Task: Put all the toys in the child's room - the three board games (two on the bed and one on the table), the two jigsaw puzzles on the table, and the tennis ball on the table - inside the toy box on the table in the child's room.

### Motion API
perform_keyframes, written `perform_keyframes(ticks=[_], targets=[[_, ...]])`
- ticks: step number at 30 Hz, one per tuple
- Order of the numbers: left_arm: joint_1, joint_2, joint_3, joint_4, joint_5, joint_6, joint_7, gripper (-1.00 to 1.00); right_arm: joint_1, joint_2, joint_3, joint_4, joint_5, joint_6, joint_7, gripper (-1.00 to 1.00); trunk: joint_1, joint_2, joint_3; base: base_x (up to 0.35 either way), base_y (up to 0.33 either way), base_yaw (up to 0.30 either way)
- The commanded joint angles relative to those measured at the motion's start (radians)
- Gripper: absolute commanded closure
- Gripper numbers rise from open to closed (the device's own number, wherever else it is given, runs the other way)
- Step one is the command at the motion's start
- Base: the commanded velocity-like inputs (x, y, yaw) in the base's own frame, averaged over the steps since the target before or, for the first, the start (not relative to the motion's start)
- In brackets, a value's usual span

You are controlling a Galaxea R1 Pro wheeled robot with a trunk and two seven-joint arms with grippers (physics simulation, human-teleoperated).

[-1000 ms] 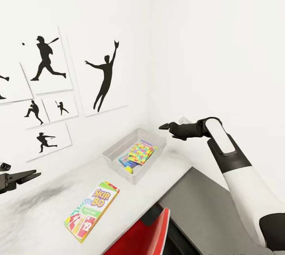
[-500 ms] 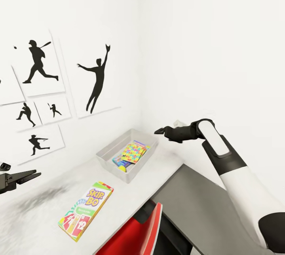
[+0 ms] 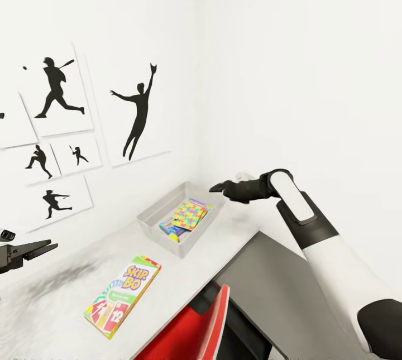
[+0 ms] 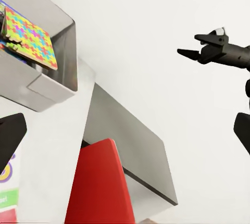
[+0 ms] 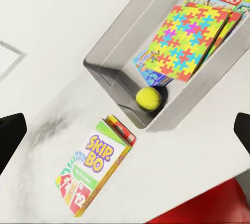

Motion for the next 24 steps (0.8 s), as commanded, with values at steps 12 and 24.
perform_keyframes(ticks=[12,24], targets=[[0.0,0.0,0.001,0.0,0.0,0.009,-0.004,-1.0,-0.001,0.077,0.102,0.008,0.0,-0.008,-0.024,-1.0,0.0,-0.001,0.008,-0.034,0.02,0.124],[0.0,0.0,0.001,0.0,0.0,0.009,-0.004,-1.0,-0.001,0.082,0.108,0.011,0.001,-0.019,-0.029,-1.0,0.0,-0.001,0.022,-0.044,0.001,0.211]])
